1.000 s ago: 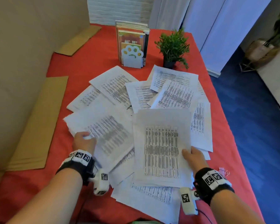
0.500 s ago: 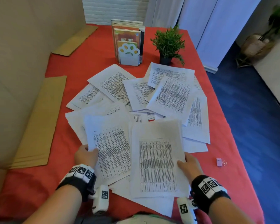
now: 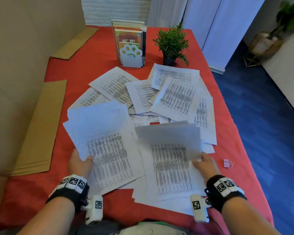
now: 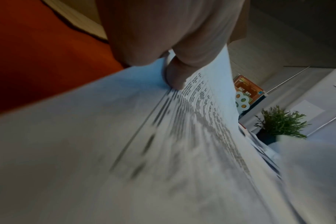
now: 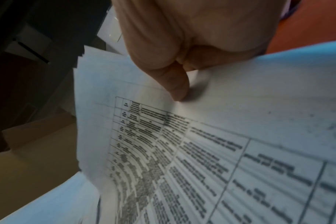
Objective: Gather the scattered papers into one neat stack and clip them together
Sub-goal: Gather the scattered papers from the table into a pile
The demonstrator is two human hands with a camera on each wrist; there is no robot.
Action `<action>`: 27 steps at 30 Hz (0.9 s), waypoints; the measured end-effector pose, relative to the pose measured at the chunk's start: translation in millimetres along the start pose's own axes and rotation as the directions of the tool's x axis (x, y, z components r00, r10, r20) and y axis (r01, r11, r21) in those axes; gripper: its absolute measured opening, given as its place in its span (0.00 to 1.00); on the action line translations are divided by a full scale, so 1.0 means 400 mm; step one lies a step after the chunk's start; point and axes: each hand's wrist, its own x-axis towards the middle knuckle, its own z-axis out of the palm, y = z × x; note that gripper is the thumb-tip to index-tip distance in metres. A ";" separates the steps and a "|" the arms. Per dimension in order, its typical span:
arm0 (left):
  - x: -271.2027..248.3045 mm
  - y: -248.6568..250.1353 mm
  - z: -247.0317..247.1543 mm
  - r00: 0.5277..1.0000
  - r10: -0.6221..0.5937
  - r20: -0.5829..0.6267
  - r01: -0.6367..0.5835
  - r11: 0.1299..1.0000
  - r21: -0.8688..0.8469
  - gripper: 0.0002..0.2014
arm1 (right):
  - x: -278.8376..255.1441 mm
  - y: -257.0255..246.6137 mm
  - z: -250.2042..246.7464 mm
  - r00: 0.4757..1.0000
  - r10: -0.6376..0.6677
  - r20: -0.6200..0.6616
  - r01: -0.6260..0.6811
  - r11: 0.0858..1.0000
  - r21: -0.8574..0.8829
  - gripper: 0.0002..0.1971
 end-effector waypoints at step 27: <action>-0.114 0.068 0.113 0.800 -0.004 0.600 -0.031 0.998 0.048 0.24 | 0.063 0.039 0.237 0.976 -0.027 0.216 -0.017 0.980 0.199 0.28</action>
